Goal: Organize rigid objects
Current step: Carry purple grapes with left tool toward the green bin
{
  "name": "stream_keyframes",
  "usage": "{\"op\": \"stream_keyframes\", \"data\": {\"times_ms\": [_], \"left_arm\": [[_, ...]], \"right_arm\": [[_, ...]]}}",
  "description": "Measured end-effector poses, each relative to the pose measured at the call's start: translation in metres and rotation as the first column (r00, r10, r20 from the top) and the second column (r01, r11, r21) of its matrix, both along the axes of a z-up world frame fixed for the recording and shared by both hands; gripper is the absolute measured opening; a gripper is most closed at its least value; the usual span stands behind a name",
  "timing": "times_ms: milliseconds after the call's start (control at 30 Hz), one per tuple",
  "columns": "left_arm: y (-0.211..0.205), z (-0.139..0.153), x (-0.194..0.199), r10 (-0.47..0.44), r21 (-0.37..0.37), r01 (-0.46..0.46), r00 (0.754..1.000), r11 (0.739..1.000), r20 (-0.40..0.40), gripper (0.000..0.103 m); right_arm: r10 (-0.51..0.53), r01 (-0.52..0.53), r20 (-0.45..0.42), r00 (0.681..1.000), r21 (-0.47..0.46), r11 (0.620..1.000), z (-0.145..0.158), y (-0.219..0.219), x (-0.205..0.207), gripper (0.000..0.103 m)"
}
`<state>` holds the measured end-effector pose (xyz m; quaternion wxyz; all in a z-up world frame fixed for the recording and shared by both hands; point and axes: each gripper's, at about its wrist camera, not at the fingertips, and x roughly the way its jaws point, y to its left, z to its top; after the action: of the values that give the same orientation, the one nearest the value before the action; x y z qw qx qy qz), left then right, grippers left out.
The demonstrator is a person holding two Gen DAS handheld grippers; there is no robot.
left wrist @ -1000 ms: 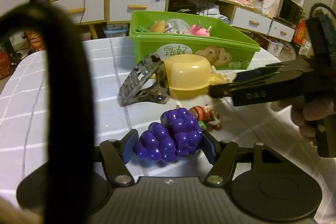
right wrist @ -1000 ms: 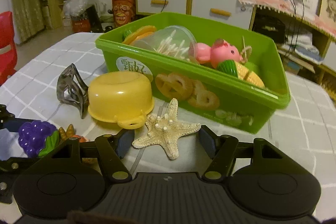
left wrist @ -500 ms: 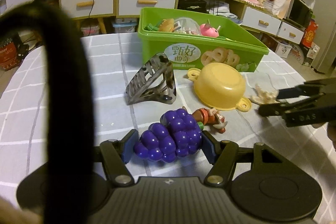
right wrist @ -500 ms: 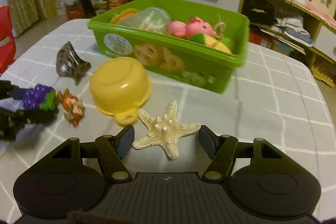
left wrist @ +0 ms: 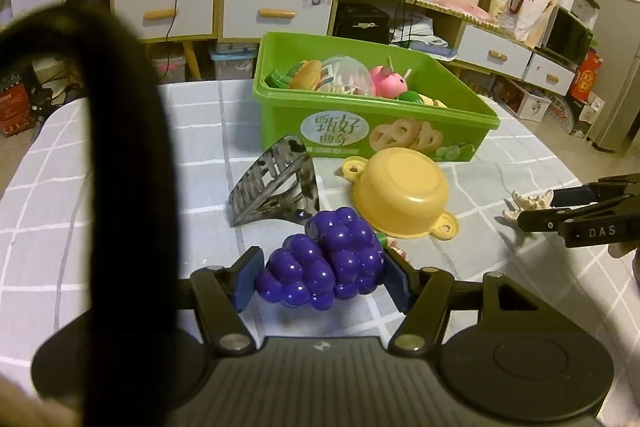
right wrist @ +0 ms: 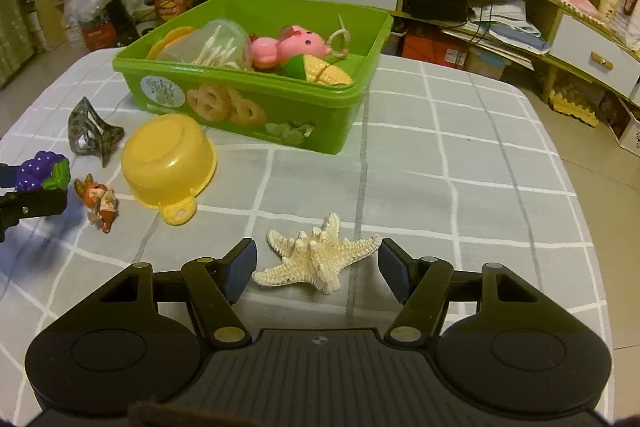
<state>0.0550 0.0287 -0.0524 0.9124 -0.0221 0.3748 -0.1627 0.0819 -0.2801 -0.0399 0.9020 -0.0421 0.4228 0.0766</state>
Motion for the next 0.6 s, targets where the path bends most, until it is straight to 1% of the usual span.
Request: {"op": "stream_keyframes", "data": {"times_ms": [133, 300, 467, 600], "left_arm": [[0.000, 0.001, -0.001, 0.002, -0.004, -0.002, 1.000, 1.000, -0.007, 0.038], [-0.003, 0.003, 0.001, -0.004, -0.003, 0.004, 1.000, 1.000, -0.011, 0.038], [-0.005, 0.011, 0.000, -0.005, -0.013, 0.005, 1.000, 1.000, 0.014, 0.037], [-0.008, 0.017, 0.003, -0.003, -0.027, 0.004, 0.999, 1.000, 0.032, 0.037]], "right_arm": [[-0.003, 0.003, -0.004, 1.000, -0.013, 1.000, 0.005, 0.003, 0.000, 0.070], [0.005, -0.005, 0.005, 1.000, 0.007, 1.000, 0.015, 0.005, 0.003, 0.070], [-0.016, 0.016, 0.011, 1.000, 0.038, 0.999, 0.025, 0.004, 0.005, 0.070], [-0.012, 0.011, 0.014, 1.000, 0.038, 0.999, 0.029, 0.005, 0.009, 0.070]]}}
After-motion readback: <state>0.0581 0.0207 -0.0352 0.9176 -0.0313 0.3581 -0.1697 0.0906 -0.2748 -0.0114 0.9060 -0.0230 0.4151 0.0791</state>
